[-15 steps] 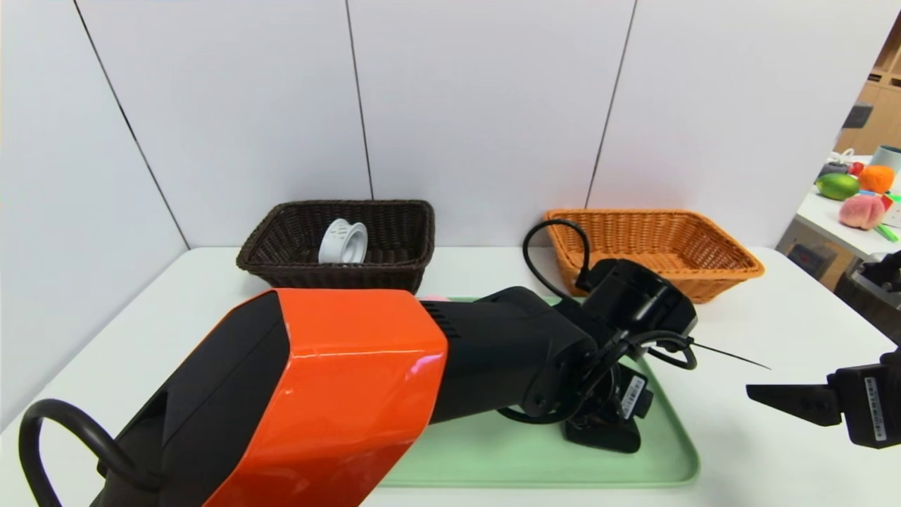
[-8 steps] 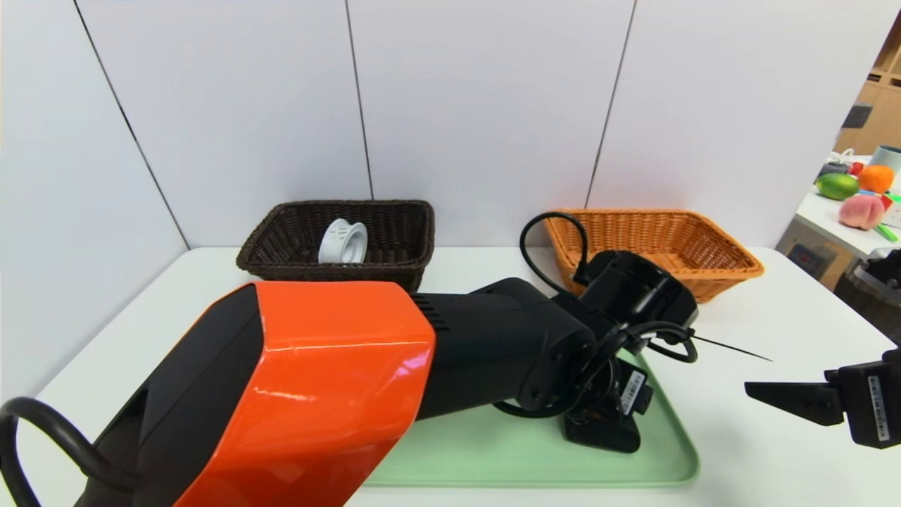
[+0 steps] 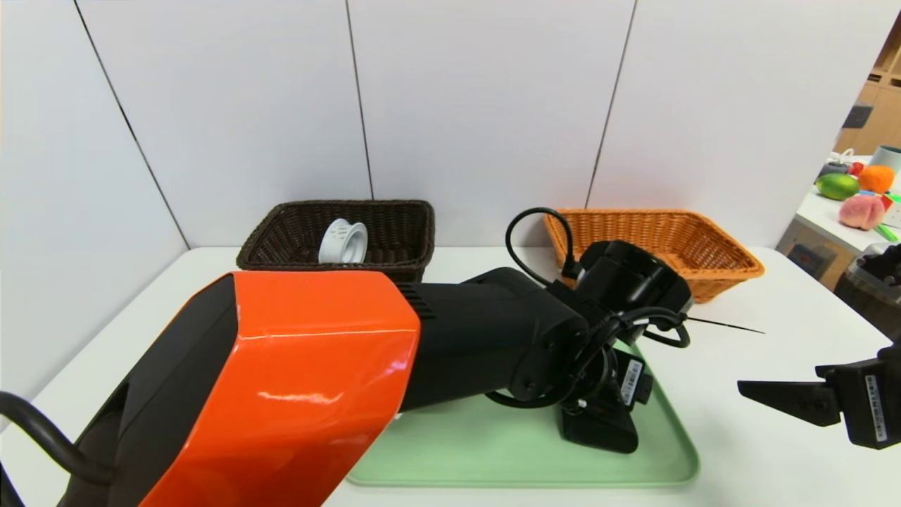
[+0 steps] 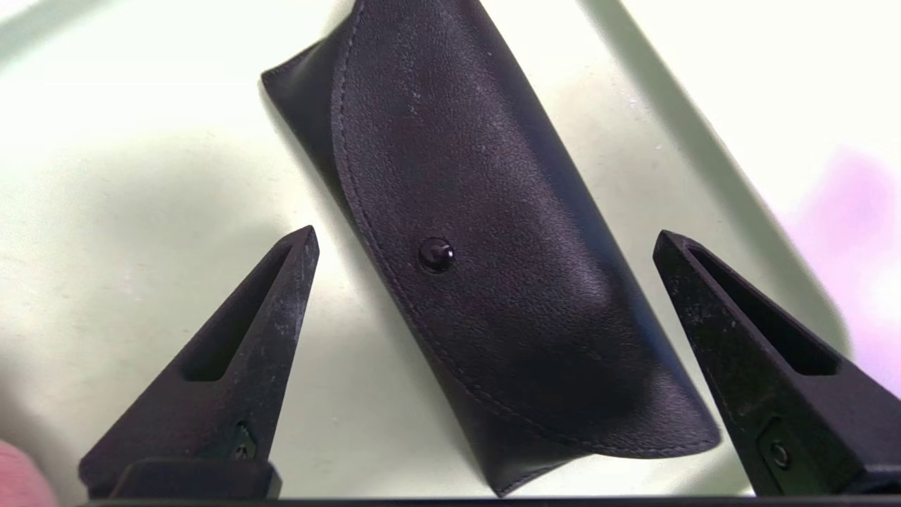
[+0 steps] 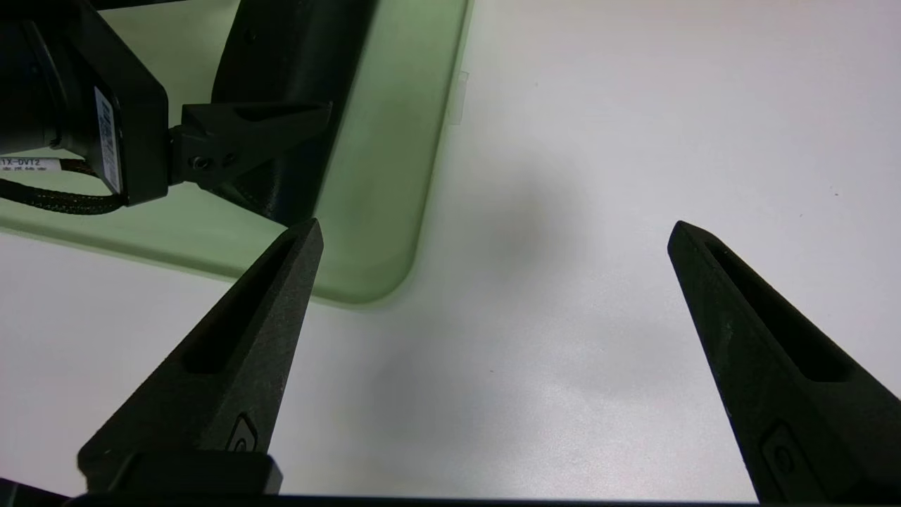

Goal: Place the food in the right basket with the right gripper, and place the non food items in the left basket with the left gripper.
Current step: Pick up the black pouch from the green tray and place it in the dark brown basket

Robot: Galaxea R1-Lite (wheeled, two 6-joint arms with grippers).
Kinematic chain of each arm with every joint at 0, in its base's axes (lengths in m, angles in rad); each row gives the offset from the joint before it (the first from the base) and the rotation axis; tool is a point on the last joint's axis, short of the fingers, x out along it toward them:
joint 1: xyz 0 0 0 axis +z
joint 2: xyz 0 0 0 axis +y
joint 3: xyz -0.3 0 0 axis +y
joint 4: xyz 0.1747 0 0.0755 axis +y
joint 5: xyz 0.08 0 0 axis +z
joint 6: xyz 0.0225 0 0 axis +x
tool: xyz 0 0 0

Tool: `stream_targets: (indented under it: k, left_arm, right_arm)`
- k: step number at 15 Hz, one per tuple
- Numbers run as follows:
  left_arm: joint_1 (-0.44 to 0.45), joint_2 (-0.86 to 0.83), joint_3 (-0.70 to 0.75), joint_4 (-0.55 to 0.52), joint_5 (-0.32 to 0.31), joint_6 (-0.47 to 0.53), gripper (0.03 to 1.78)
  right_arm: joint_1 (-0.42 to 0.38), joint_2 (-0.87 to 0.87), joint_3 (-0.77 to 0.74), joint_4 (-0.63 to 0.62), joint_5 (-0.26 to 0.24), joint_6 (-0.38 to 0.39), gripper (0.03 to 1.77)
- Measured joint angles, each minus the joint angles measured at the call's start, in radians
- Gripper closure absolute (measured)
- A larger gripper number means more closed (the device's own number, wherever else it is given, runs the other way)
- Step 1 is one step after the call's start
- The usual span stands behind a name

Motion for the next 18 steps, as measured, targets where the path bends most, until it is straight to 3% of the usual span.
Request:
stream_targets:
  k: [5,18]
  left_arm:
    - [-0.002,-0.001,0.0,-0.004,-0.053,-0.028,0.12]
    - [0.004,0.039,0.001,-0.008,-0.04,-0.038,0.12]
  right_arm:
    - [0.003,0.0,-0.001,0.013,-0.002,-0.002,0.1]
    - [0.002,0.002,0.004,0.012,-0.004,-0.003,0.1]
